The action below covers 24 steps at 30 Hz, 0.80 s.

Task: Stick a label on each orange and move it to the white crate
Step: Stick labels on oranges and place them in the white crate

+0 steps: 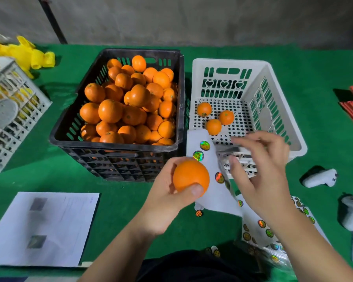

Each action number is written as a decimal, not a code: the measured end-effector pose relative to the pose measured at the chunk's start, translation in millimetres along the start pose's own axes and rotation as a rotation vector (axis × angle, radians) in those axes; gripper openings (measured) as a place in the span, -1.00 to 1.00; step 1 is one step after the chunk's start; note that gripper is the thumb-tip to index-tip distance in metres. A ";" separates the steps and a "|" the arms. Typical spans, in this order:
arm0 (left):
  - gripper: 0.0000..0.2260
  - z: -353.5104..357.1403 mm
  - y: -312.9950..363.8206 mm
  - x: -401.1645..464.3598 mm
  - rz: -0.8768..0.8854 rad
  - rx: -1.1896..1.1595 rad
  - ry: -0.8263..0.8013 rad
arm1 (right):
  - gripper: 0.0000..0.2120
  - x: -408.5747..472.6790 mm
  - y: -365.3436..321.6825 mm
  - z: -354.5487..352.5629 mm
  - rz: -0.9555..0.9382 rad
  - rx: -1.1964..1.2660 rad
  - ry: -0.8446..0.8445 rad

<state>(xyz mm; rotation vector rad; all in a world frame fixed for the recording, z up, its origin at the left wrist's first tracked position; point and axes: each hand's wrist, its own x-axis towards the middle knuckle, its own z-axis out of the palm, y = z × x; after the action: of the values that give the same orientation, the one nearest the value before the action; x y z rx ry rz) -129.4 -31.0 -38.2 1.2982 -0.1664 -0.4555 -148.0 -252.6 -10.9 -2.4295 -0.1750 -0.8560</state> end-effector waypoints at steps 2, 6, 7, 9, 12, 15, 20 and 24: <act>-0.50 0.4 5.2 -2.4 0.050 0.129 -0.056 | -0.67 8.5 -5.8 -3.8 -0.119 0.023 -0.137; -0.51 3.5 13.2 -6.1 0.081 0.159 -0.179 | -0.71 16.0 -9.3 -4.1 0.082 0.262 -0.332; -0.50 3.4 14.5 -6.4 0.082 0.157 -0.191 | -0.74 16.9 -9.3 -4.9 0.192 0.371 -0.355; -0.49 1.1 16.2 -6.3 0.078 0.165 -0.203 | -0.78 18.7 -9.3 -7.3 0.415 0.622 -0.394; -0.47 -2.7 16.4 -6.1 0.078 0.198 -0.228 | -0.83 17.3 -3.2 -8.1 0.633 0.876 -0.437; -0.47 -4.2 17.0 -6.7 0.082 0.203 -0.236 | -0.89 18.0 2.3 -6.5 0.855 1.008 -0.409; -0.44 -0.2 10.2 -3.4 0.058 0.198 -0.173 | -0.84 16.0 -4.0 -17.3 0.589 0.608 -0.025; -0.42 5.2 2.7 1.9 0.016 0.192 -0.141 | -0.88 8.2 -34.0 -26.7 0.066 0.418 -0.007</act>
<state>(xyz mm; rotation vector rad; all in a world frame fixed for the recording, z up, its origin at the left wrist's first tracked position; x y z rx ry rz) -128.9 -35.8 -34.4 1.4520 -0.3449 -0.5277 -165.9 -239.0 26.9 -2.0365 -0.2483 -0.7010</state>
